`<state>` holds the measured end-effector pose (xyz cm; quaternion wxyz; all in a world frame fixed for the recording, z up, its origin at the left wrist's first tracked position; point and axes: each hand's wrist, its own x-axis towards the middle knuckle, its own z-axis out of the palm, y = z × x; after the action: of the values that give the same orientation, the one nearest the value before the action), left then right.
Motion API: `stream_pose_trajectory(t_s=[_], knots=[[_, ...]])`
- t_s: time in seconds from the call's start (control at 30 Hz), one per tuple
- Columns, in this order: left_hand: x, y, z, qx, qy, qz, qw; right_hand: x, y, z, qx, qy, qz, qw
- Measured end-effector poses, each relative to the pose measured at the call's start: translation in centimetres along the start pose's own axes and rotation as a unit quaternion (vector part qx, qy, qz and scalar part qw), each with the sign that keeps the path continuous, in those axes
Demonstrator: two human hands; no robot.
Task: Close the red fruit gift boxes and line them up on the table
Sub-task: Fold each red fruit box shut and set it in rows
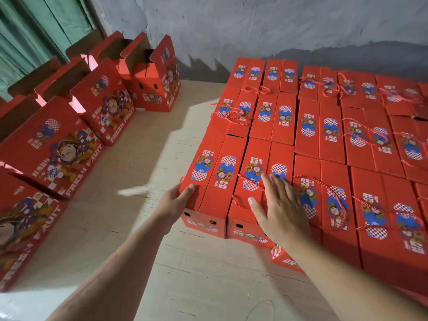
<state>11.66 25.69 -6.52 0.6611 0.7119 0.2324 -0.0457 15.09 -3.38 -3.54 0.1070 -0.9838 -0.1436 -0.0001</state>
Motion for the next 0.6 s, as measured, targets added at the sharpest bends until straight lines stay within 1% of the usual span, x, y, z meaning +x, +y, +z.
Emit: stream_pose_trajectory(t_s=[0.1,0.2,0.27,0.37,0.43,0.5,0.6], knots=[[1.4,1.1,0.6,-0.004,-0.001,-0.009,1.0,0.0,-0.1,0.0,0.005,0.008,-0.002,1.0],[1.6,1.3,0.7,-0.004,-0.005,-0.008,1.0,0.0,0.0,0.1,-0.02,0.01,-0.008,1.0],[1.0,0.9,1.3,-0.005,0.033,0.007,0.999,-0.1,0.0,0.1,-0.035,0.004,-0.011,0.999],[-0.1,-0.1,2.8,-0.014,0.136,0.018,0.99,-0.1,-0.1,0.0,-0.047,-0.004,-0.013,0.999],[-1.2,-1.0,3.9,-0.024,0.189,0.018,0.982,-0.2,0.0,0.0,-0.052,-0.009,-0.015,0.999],[-2.5,-1.8,4.9,-0.035,0.201,0.022,0.979,-0.2,-0.3,-0.2,-0.055,-0.011,-0.004,0.998],[-4.3,-2.1,4.8,-0.024,0.186,0.025,0.982,0.7,-2.8,-0.7,-0.039,0.014,0.01,0.999]])
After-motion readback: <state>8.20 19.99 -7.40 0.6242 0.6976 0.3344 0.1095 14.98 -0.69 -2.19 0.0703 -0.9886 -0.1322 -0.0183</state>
